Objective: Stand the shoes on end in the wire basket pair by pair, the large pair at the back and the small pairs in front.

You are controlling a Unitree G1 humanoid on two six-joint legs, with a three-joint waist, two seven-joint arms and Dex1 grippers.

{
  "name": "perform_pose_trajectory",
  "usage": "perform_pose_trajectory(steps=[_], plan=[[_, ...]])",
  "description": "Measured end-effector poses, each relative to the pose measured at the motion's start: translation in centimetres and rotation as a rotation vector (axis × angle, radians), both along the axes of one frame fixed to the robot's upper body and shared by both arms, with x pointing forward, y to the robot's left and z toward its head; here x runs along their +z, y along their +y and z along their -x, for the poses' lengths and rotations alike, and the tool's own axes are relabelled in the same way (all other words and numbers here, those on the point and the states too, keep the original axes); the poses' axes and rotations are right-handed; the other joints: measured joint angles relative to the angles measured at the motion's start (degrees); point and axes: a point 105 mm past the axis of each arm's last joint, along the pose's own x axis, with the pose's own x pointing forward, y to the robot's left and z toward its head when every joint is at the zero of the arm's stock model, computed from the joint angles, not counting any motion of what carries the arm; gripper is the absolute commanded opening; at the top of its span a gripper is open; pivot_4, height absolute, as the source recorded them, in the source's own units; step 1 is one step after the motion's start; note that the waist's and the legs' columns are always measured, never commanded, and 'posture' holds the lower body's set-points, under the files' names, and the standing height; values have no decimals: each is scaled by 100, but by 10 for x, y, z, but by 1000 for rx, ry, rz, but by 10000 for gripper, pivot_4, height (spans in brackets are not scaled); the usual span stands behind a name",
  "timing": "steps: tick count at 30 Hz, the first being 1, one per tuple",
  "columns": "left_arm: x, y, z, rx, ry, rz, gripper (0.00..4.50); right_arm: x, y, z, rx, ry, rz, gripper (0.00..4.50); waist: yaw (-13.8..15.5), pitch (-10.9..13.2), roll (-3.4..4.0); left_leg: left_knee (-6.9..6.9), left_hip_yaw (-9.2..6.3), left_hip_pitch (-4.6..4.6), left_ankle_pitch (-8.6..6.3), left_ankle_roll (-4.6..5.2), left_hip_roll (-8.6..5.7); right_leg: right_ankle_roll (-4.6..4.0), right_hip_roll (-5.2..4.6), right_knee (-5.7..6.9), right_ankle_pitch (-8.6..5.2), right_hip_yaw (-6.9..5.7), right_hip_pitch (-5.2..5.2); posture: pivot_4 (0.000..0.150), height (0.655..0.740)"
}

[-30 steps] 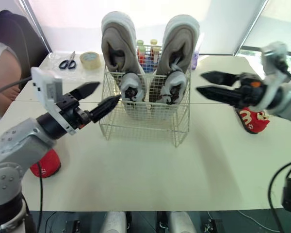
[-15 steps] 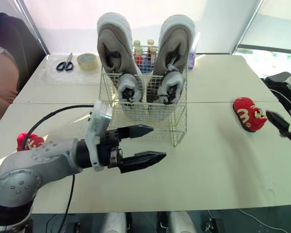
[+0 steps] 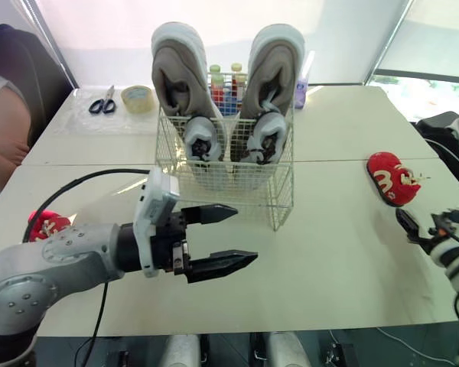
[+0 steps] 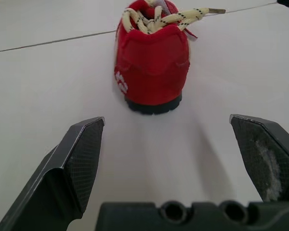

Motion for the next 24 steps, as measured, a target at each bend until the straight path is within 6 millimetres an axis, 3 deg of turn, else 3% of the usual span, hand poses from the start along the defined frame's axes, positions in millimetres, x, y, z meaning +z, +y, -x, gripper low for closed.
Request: perform_pose_trajectory(steps=[6, 11, 14, 16, 18, 24], plan=[[-4, 5, -4, 42, -2, -42, 44823, -7, 5, -34, 3, -12, -2, 45000, 1, 0, 1, 0, 2, -1, 1, 0, -1, -7, 1, 0, 10, 1, -1, 1500, 7400], [-3, 8, -8, 68, -18, -48, 44823, -11, -3, -61, -108, -40, -16, 45000, -15, 1, 1, 0, 3, -1, 2, -2, -2, 1, 1, 0, 16, 2, -1, 1500, 7400], [-4, 9, -10, 82, -28, -64, 45000, -14, -5, -71, -170, -42, -33, 36181, -27, 1, 1, -1, 2, -1, 3, -4, -2, 5, 1, 0, 18, 2, -1, 1500, 7400], [-4, 10, -10, 89, -28, -75, 45000, -15, -5, -73, -177, -46, -24, 26615, -38, 1, 0, 0, 3, -1, 8, -13, -2, 5, 1, 0, 18, 2, 0, 1500, 7400], [-5, 13, -11, 99, -28, -88, 45000, -14, -3, -75, -169, -57, -18, 21591, -71, 1, -1, 1, 3, 0, 11, -17, -1, 6, 0, 0, 18, 3, 2, 1500, 7400], [7, 23, -19, 150, -24, -89, 45000, -9, -1, -77, -146, -87, -2, 21370, -126, 6, 4, 0, 0, 0, 15, -26, 0, 8, 0, 3, 20, 2, 1, 1500, 7400]])
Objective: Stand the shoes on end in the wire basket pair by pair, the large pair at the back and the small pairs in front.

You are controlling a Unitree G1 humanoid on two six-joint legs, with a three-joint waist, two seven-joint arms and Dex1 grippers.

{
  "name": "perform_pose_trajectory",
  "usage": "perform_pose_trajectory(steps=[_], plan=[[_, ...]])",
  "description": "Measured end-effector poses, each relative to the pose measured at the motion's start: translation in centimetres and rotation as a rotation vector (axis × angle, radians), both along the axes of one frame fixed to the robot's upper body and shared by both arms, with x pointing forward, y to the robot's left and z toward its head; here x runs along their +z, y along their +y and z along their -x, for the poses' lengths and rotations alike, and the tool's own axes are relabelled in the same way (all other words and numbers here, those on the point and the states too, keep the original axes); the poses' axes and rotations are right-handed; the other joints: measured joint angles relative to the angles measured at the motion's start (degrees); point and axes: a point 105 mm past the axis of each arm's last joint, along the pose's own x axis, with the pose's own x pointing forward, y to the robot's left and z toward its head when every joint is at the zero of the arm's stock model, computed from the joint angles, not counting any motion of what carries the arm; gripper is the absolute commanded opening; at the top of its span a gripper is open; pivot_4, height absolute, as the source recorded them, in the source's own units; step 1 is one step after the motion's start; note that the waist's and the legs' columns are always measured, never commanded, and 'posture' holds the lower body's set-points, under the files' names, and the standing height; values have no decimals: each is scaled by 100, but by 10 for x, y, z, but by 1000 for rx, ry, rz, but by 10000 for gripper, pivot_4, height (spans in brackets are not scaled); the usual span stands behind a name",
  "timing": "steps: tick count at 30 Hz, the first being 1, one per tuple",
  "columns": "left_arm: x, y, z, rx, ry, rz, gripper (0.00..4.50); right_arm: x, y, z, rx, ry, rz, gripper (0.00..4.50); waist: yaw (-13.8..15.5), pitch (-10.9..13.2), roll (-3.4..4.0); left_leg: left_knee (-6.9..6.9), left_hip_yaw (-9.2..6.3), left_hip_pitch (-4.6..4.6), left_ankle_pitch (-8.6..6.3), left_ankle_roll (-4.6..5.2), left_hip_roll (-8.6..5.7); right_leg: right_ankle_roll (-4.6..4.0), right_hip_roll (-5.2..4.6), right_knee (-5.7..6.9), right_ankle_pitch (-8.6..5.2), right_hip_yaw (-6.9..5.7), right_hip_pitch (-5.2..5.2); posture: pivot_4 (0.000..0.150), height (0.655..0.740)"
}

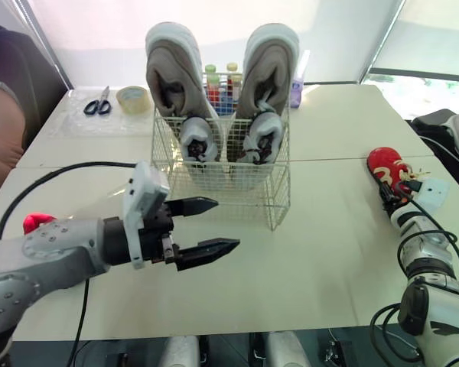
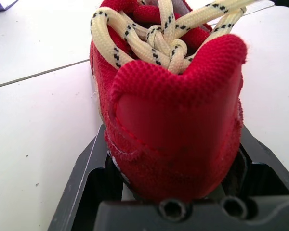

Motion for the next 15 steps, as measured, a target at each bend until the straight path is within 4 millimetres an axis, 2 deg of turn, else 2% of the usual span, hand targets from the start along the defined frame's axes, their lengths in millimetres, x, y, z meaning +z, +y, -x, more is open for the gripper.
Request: perform_pose_trajectory(steps=[1, 2, 4, 5, 6, 8, 9, 10, 11, 12, 13, 15], plan=[[7, 5, -7, 31, -8, -5, 45000, 8, -2, -1, 2, -18, 10, 21370, -1, 6, 8, 1, 1, -1, 0, 0, -1, 0, -1, 2, 0, 1, -2, 1500, 7400], [18, 13, -16, 77, -25, -4, 45000, 27, -8, -4, 0, -58, 39, 21370, 0, 23, 36, 4, 2, -3, 0, 2, -8, 6, -6, 2, 3, 2, -4, 1500, 7400], [45, 28, -31, 128, -70, 50, 45000, 94, -22, -9, -7, -210, 112, 21370, -8, 59, 106, 2, 16, -3, 0, 7, -22, 36, -17, 2, -1, 11, -12, 1500, 7400], [63, 33, -35, 120, -97, 109, 45000, 143, -23, -11, 7, -322, 157, 21370, -11, 75, 132, 0, 27, -9, 3, 10, -27, 42, -19, 8, 1, 20, -26, 1500, 7400], [81, 40, -40, 113, -120, 176, 45000, 198, -15, -10, 50, -460, 215, 21370, -33, 77, 137, -6, 36, -13, 5, 7, -30, 49, -16, 14, 4, 27, -42, 1500, 7400], [108, 52, -45, 94, -154, 280, 45000, 297, 16, 9, 159, -727, 345, 21370, -57, 76, 130, -29, 26, -4, 23, -26, -23, 42, 16, 12, 6, 40, -48, 1500, 7400], [116, 58, -48, 90, -159, 308, 45000, 336, 37, 24, 231, -846, 413, 21370, -49, 61, 96, -55, 10, 8, 28, -37, -19, 27, 32, 7, 8, 41, -44, 1500, 7400], [121, 61, -51, 90, -158, 326, 45000, 355, 55, 33, 301, -916, 448, 21370, -48, 42, 57, -87, 3, 15, 38, -55, -13, 21, 48, -3, 6, 49, -43, 1500, 7400], [130, 66, -57, 88, -160, 362, 45000, 370, 84, 41, 423, -975, 479, 21370, -47, 30, 18, -93, -4, 13, 43, -64, 10, 17, 77, -9, 4, 59, -41, 1500, 7400], [139, 69, -61, 85, -162, 403, 45000, 374, 116, 42, 554, -1003, 497, 21370, -59, 24, -11, -93, -7, 14, 44, -68, 22, 12, 88, -9, 4, 61, -42, 1500, 7400], [148, 69, -63, 65, -164, 435, 45000, 370, 147, 42, 685, -1002, 512, 21370, -66, 27, -25, -93, -10, 14, 47, -73, 27, 8, 91, -7, 6, 63, -43, 1500, 7400], [169, 65, -61, 1, -174, 510, 45000, 341, 206, 35, 945, -917, 540, 21370, -34, 28, -28, -92, -14, 6, 53, -83, 29, 3, 74, 4, 8, 64, -53, 1500, 7400]])
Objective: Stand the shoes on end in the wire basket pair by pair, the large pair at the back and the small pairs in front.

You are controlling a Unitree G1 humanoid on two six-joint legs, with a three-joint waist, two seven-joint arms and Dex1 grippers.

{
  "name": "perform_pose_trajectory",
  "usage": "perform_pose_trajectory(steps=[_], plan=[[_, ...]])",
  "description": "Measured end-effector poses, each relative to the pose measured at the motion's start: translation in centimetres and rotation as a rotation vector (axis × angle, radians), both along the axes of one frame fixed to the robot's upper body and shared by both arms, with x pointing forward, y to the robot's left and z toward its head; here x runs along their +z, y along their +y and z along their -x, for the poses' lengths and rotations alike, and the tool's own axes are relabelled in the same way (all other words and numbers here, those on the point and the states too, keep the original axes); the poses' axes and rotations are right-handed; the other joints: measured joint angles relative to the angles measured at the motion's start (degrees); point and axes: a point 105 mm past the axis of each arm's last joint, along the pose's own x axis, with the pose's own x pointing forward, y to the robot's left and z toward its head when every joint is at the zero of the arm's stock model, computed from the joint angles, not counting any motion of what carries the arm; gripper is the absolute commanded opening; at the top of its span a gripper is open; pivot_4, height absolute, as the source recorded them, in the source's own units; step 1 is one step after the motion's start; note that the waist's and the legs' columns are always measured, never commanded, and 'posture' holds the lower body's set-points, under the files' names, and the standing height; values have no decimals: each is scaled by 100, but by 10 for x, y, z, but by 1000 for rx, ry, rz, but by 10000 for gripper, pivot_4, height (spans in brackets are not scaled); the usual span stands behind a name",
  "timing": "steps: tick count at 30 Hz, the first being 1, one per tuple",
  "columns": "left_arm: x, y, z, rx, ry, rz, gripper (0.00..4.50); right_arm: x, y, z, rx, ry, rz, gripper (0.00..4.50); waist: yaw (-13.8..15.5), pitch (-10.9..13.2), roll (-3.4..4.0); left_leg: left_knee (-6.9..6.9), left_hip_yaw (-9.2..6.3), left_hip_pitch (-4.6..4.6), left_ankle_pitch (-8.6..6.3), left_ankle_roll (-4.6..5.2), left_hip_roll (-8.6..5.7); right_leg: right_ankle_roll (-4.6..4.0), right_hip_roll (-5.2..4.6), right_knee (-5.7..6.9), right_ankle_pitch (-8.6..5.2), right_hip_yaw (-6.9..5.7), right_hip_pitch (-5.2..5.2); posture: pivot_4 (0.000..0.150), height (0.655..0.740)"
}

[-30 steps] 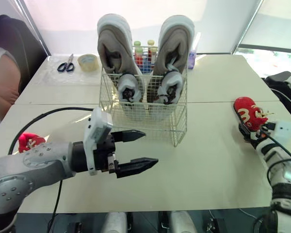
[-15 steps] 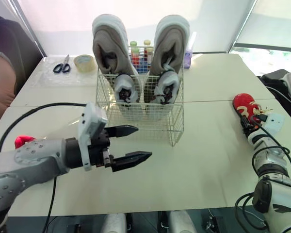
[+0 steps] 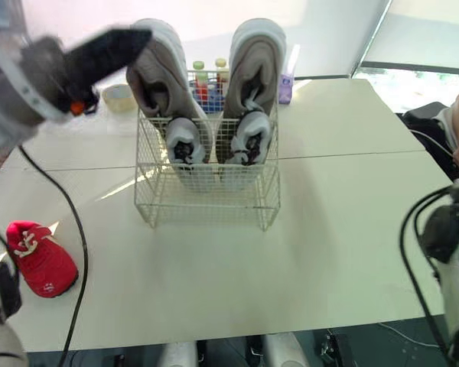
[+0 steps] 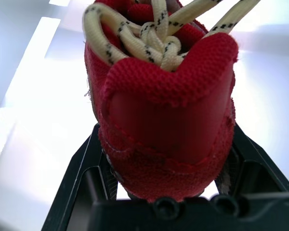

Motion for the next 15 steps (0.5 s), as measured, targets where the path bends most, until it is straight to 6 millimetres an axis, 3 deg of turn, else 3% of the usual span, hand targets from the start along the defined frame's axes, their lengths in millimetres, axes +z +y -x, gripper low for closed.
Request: perform_pose_trajectory(steps=[3, 5, 9, 15], plan=[[19, -6, 7, -88, -15, 59, 45000, -37, 47, -3, 151, 116, 126, 21370, 106, 6, 3, 16, 2, -27, -4, 11, -21, -3, -22, 2, 4, 5, -15, 1500, 7400], [19, -12, 10, -132, -4, 47, 45000, -37, 61, 5, 203, 101, 163, 21370, 171, 5, 1, 23, 5, -35, -12, 25, -27, -1, -26, -6, 4, 7, -15, 1500, 7400], [18, -15, 11, -146, 12, 21, 45000, -32, 77, 22, 265, 36, 229, 21370, 175, 2, -5, 26, 1, -48, -15, 30, -30, 6, -25, -12, 8, 7, -15, 1500, 7400], [14, -16, 2, -91, 22, -12, 45000, -40, 86, 28, 299, 30, 280, 21370, 159, 3, -5, 25, 1, -37, -6, 14, -22, 5, -12, -3, 8, 9, -19, 1500, 7400]])
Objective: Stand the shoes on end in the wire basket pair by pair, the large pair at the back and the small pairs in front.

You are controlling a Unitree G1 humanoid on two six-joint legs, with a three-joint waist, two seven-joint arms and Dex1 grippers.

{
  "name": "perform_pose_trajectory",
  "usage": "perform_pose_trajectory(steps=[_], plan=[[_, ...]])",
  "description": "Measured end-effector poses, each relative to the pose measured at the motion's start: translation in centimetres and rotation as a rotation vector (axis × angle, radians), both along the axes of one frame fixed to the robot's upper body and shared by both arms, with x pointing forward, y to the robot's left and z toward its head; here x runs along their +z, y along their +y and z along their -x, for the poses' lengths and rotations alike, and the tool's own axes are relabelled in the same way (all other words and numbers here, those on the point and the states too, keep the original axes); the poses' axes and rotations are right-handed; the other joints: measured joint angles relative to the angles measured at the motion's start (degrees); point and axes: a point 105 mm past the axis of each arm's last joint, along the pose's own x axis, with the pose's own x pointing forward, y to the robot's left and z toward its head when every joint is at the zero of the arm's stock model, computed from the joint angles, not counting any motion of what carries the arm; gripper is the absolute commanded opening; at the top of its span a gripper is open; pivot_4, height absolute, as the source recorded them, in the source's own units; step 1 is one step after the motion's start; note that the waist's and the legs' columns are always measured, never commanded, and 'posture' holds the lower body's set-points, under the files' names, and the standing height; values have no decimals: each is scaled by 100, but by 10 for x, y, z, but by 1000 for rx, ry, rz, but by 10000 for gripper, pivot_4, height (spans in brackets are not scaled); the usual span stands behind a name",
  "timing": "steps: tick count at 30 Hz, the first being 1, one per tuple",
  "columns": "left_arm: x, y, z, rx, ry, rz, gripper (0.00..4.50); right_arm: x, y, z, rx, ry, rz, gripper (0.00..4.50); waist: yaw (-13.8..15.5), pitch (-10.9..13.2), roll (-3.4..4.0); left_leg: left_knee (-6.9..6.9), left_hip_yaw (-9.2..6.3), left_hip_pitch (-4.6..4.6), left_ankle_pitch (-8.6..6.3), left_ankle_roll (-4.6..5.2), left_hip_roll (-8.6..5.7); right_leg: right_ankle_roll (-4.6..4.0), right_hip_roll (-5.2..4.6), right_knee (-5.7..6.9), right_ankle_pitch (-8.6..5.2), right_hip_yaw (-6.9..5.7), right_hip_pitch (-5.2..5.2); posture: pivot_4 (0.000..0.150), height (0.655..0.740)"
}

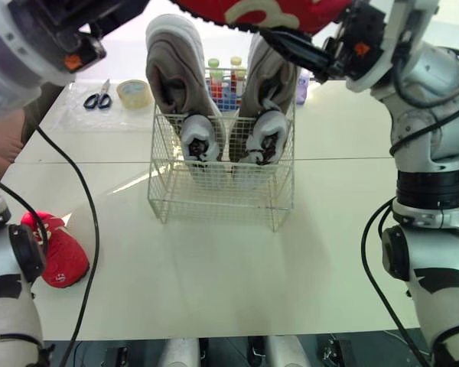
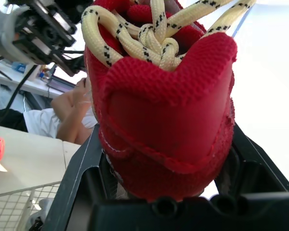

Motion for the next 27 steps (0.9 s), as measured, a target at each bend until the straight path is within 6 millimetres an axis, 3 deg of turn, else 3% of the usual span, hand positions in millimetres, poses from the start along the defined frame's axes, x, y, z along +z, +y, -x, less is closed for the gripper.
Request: perform_pose_trajectory(steps=[6, 9, 13, 16, 17, 22, 25, 27], plan=[[-6, -17, -3, -43, 10, -52, 45000, -13, 15, 5, 12, -40, 93, 21370, -9, 0, 0, 0, 2, 4, 2, -4, 1, -1, 2, 4, 1, 4, 0, 1500, 7400], [-12, -19, -6, -44, 24, -87, 36321, -16, 18, 6, -1, -83, 137, 21370, -31, 0, 0, 0, 3, 4, 2, -4, 1, -1, 3, 4, 1, 5, 0, 1500, 7400], [-17, -18, -8, -41, 33, -109, 16377, -17, 19, 8, -8, -112, 162, 21370, -39, 0, 0, 0, 3, 5, 2, -4, 2, -1, 2, 4, 1, 5, -1, 1500, 7400], [-18, -16, -11, -37, 44, -107, 4318, -16, 20, 10, -13, -132, 171, 21370, -39, 0, 0, 0, 3, 5, 2, -4, 2, -1, 2, 4, 1, 5, -1, 1500, 7400], [-18, -16, -11, -39, 48, -106, 4318, -16, 21, 10, -16, -136, 174, 21370, -40, 0, 0, 0, 3, 5, 2, -4, 2, -1, 1, 4, 1, 6, -1, 1500, 7400], [-20, -5, -14, -24, 48, -54, 3972, -23, 14, 5, -36, -54, 158, 44759, -37, 0, -1, 0, 4, 6, 2, -4, 3, -1, 1, 5, 1, 6, 1, 1500, 7400], [-10, 11, -12, 12, 16, 45, 3972, -25, -17, -11, -108, 124, -24, 44759, -10, 0, -2, 3, 5, 6, 3, -4, 1, -2, -5, 6, 1, 6, 2, 1500, 7400], [1, 21, -8, 26, -23, 152, 3972, -19, -45, -18, -113, 276, -261, 44759, 11, -1, -3, 5, 1, 7, 3, -4, 2, -3, -7, 6, 2, 7, 6, 1500, 7400]])
